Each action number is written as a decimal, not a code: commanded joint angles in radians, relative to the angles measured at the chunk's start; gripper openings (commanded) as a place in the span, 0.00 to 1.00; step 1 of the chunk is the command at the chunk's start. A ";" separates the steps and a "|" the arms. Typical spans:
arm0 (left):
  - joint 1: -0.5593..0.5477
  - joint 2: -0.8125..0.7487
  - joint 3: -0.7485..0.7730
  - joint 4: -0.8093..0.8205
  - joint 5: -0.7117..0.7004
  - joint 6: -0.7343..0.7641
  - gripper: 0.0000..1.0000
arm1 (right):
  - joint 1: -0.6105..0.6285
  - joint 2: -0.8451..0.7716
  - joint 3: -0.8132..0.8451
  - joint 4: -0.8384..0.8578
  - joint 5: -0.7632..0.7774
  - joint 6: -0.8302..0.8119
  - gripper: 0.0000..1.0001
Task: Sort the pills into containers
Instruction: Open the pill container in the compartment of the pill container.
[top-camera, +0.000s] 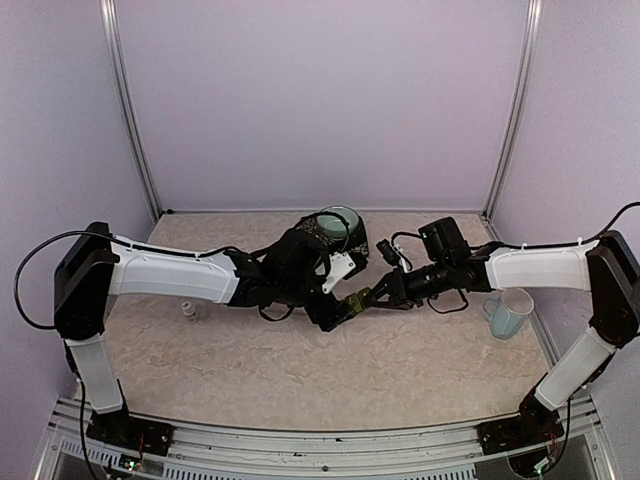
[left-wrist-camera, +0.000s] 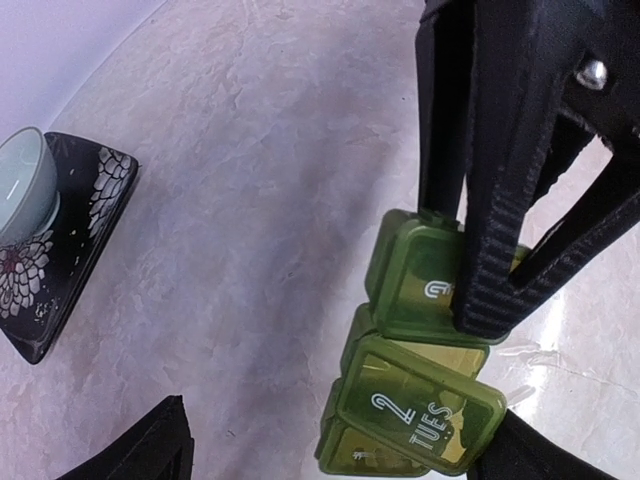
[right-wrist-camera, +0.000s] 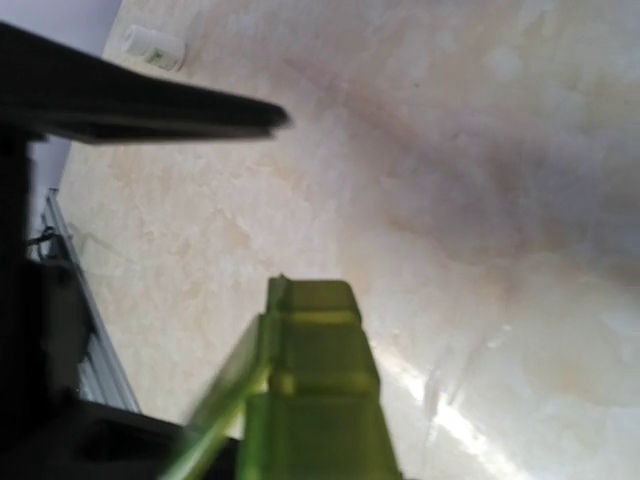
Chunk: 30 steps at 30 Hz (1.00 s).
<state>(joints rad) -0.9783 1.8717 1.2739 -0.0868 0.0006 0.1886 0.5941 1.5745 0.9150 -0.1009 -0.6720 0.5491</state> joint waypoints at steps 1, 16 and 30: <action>0.029 -0.065 0.001 0.045 -0.007 -0.020 0.90 | -0.003 0.025 -0.027 -0.058 0.018 -0.029 0.05; 0.041 -0.058 -0.005 0.053 -0.036 -0.033 0.90 | -0.002 -0.012 -0.046 -0.021 -0.050 -0.033 0.05; 0.047 -0.060 -0.024 0.061 -0.044 -0.036 0.90 | -0.002 -0.072 -0.095 0.058 -0.151 -0.034 0.05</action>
<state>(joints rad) -0.9394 1.8240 1.2667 -0.0444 -0.0387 0.1608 0.5941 1.5436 0.8326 -0.0956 -0.7746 0.5213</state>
